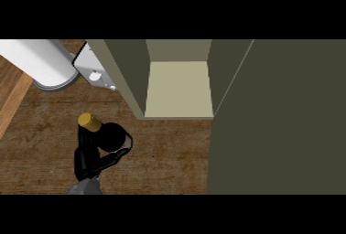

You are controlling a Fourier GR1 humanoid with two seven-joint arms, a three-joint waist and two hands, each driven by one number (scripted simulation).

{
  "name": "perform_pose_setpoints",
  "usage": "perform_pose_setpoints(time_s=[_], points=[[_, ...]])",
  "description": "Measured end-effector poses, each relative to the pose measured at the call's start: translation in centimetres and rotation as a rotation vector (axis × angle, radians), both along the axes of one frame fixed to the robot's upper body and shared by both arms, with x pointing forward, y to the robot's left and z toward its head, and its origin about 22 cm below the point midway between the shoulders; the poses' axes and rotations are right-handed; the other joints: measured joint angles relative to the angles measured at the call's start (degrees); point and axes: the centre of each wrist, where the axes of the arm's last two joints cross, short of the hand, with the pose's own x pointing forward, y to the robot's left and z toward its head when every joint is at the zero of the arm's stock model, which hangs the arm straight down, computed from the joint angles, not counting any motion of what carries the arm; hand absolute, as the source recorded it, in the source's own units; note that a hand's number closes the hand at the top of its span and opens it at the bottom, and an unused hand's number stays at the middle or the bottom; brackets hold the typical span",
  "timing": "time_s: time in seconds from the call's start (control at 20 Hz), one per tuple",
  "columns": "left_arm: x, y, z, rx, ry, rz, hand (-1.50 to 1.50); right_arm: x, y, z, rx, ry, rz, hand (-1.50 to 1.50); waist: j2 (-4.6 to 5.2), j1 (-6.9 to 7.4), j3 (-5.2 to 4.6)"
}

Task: Pick up the wine, place it into the cabinet and close the cabinet

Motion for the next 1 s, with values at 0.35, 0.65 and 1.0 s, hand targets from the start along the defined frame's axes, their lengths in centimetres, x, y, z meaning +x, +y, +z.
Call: perform_pose_setpoints(time_s=[0.35, 0.65, 1.0], points=[[0.0, -0.2, -1.0, -0.034, -0.013, -0.021, 1.50, -0.3, 0.1, -0.1, -0.001, -0.001, 0.003, -1.50, -0.06, 0.00, 0.06], [0.0, -0.4, -1.5, -0.040, -0.037, -0.046, 1.50, -0.3, 0.0, -0.5, 0.006, -0.001, 0.001, -1.50, -0.35, 0.13, 0.60], [-0.1, -0.4, -1.7, -0.004, -0.061, -0.111, 1.50, 0.1, -0.1, -0.5, 0.003, 0.003, -0.007, -1.50, -0.45, 0.12, 0.72]])
